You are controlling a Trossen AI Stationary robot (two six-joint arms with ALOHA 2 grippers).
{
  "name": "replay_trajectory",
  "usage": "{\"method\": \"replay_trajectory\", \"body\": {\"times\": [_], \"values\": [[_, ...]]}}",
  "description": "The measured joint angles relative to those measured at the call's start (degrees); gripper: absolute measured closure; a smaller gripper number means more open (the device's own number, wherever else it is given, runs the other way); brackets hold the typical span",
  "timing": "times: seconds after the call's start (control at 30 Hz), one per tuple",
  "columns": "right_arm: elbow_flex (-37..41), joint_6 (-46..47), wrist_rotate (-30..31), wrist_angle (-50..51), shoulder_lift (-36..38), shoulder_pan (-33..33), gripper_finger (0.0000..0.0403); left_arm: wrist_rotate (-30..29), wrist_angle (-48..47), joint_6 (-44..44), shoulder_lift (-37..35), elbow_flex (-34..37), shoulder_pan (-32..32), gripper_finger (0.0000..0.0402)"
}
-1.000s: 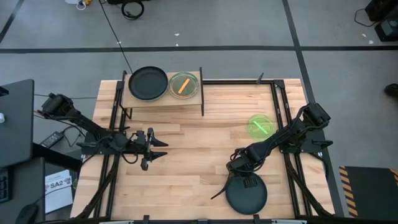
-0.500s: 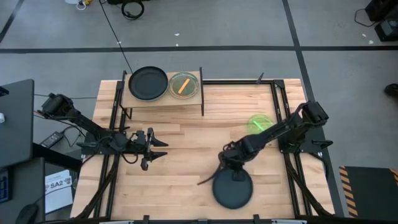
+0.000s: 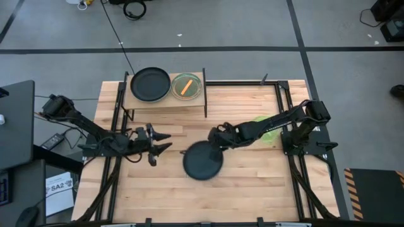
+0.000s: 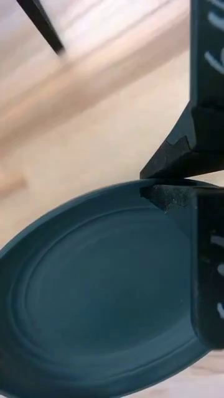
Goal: Place and stack plates onto a shelf
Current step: Stack the black plate on top of the black plate on the shelf
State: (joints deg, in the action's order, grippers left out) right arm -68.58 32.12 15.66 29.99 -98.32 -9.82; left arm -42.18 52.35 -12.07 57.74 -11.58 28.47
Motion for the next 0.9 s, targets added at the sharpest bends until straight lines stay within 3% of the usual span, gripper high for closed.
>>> {"method": "replay_trajectory", "body": {"times": [0.43, 0.9], "values": [[0.0, 2.8, 10.6, -15.1, 0.0, 3.0, 0.0384, -17.4, -31.6, 2.3, 0.0, -14.8, 0.0, 0.0225], [0.0, 2.9, 17.2, -21.5, 0.0, 4.4, 0.0384, -24.8, -33.9, 3.8, 0.1, -15.2, 0.0, 0.0237]]}}
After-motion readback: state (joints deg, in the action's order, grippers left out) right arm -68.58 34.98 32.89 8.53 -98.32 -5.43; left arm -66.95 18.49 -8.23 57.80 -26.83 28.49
